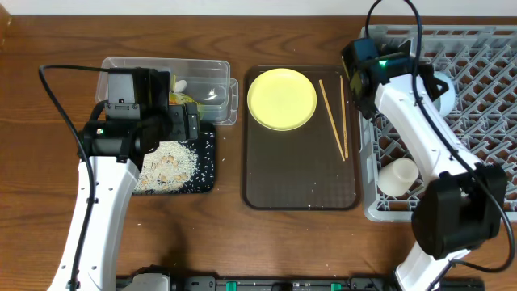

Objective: Sort waste into correct bins and load items into the dishwasher rack
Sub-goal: 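Carry the light-blue bowl into the dish rack with the right gripper, then reach the right gripper to the edge of the yellow plate, then lift the yellow plate and stand it upright in the dish rack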

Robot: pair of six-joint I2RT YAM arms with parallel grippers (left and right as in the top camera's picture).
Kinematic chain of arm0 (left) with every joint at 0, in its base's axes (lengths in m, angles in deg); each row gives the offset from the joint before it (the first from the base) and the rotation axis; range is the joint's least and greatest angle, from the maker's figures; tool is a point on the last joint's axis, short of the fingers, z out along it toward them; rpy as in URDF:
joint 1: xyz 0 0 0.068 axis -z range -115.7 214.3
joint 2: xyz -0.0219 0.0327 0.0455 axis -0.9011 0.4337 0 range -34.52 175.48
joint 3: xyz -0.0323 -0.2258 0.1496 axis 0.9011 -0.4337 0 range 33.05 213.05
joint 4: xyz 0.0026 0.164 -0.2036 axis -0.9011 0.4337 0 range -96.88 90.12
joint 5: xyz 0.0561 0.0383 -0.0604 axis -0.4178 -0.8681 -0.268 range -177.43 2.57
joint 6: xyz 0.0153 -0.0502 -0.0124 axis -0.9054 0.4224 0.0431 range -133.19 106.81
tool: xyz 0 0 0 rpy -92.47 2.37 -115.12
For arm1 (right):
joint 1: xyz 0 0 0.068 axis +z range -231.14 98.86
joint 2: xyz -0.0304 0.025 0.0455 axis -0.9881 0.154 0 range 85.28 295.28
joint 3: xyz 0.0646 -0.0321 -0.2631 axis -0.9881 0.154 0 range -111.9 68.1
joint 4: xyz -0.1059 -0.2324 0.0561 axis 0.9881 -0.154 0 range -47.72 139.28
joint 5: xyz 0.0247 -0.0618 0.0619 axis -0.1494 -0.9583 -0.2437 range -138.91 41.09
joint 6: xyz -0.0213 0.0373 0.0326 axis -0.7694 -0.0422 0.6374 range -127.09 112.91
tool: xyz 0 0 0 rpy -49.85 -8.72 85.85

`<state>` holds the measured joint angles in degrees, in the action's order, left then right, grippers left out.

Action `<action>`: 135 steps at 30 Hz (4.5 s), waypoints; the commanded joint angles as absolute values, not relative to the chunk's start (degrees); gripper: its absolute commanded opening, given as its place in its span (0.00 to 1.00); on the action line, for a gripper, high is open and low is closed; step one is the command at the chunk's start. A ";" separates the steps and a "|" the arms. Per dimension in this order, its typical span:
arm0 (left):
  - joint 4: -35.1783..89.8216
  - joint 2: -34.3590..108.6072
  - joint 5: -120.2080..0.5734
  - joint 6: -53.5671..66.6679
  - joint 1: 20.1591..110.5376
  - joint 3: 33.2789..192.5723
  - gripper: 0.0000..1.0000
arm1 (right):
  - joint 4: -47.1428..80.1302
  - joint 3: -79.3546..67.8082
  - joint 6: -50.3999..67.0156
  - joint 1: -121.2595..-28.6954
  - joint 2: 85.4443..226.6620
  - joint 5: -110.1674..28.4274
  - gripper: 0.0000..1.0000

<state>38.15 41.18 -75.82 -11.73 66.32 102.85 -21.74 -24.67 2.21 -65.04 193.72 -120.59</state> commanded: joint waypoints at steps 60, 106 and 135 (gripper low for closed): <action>38.30 41.35 -76.19 -12.04 66.08 104.20 0.91 | -17.33 -14.72 1.36 -54.38 196.96 -127.96 0.58; 38.30 41.35 -76.19 -12.04 66.08 104.20 0.91 | 15.39 -9.52 24.20 -54.18 197.40 -59.44 0.58; 38.30 41.35 -76.19 -12.04 66.08 104.20 0.91 | 13.01 -14.07 12.85 -57.57 191.69 -59.77 0.01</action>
